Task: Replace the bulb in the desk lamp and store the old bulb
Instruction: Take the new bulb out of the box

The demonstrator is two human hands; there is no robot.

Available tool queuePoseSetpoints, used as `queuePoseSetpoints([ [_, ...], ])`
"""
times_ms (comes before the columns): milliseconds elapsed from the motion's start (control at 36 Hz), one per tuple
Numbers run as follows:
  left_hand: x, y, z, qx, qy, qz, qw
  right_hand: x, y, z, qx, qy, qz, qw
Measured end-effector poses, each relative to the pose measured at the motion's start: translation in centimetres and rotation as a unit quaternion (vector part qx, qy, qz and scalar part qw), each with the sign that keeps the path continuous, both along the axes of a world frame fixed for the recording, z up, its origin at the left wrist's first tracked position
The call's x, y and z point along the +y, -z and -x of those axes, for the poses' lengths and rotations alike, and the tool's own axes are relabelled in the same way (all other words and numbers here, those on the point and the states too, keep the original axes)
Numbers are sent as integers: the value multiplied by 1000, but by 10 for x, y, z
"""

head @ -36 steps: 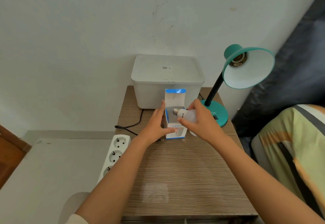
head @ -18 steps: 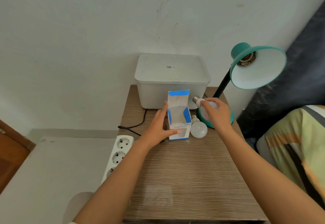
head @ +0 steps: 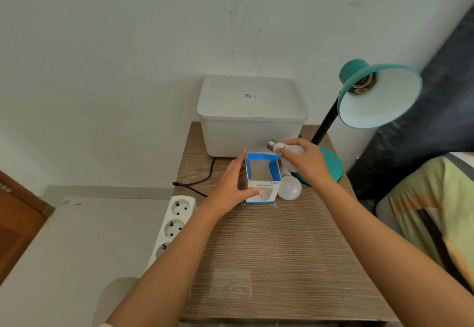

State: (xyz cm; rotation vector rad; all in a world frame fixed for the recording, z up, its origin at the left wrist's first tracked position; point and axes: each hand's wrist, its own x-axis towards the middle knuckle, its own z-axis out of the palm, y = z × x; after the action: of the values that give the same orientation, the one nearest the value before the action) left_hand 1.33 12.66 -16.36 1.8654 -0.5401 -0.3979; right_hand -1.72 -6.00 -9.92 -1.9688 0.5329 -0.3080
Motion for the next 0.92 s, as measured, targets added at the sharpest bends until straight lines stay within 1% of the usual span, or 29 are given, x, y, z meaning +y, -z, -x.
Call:
queuePoseSetpoints([
  [56,0,-1,1,-8,-2,-5,1000,2,2,6,-21,-16,38,999],
  [167,0,-2,4,-38,-20,-13,999,8,7,14,-40,-43,151,987],
  [250,-1,-3,6,-73,-28,-32,996,11,12,19,-55,-58,193,978],
  [306,-1,-4,7,-97,-15,-57,994,13,13,22,-59,-66,211,973],
  [417,-1,-6,10,-120,14,-105,987,14,15,24,-60,-71,225,970],
  [528,-3,-9,13,-131,23,-135,982,17,18,25,-63,-63,230,969],
  [667,-3,-12,14,-129,26,-142,981,22,23,25,-67,-48,228,970],
  [917,0,-24,9,-125,40,-152,980,27,22,26,-42,-33,240,969],
])
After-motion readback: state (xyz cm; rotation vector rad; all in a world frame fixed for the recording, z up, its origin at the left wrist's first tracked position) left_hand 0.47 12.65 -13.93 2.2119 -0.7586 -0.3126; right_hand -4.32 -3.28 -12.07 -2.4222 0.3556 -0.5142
